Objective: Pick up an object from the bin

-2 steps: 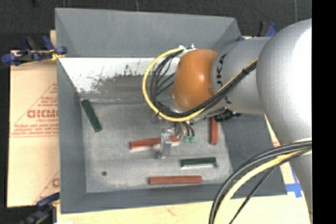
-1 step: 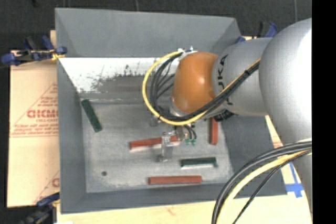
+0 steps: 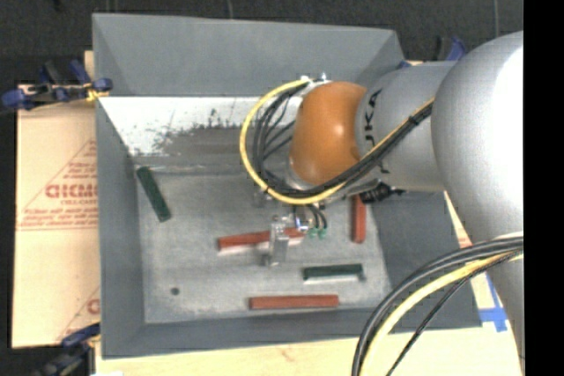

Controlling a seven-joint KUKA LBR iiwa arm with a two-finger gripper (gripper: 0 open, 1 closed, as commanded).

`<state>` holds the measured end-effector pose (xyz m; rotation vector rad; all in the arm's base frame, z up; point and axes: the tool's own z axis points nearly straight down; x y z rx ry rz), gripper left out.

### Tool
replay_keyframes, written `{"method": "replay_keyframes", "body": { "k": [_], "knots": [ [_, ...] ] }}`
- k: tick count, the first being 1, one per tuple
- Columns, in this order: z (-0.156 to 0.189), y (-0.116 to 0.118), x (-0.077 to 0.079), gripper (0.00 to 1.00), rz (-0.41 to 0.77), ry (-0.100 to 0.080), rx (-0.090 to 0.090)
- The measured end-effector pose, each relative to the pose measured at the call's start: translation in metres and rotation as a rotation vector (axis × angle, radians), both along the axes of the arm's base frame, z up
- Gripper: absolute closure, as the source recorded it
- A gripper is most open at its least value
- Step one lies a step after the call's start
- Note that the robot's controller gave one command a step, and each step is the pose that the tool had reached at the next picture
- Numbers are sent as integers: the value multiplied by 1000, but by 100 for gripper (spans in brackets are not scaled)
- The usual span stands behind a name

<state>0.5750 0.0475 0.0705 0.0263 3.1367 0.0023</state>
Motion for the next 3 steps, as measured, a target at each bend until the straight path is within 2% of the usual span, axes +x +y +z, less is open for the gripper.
{"method": "replay_keyframes", "body": {
  "k": [1, 3],
  "knots": [
    [2, 2, -6, 100, 70, 1, -2],
    [5, 2, -7, 100, 69, 2, -2]
  ]
}}
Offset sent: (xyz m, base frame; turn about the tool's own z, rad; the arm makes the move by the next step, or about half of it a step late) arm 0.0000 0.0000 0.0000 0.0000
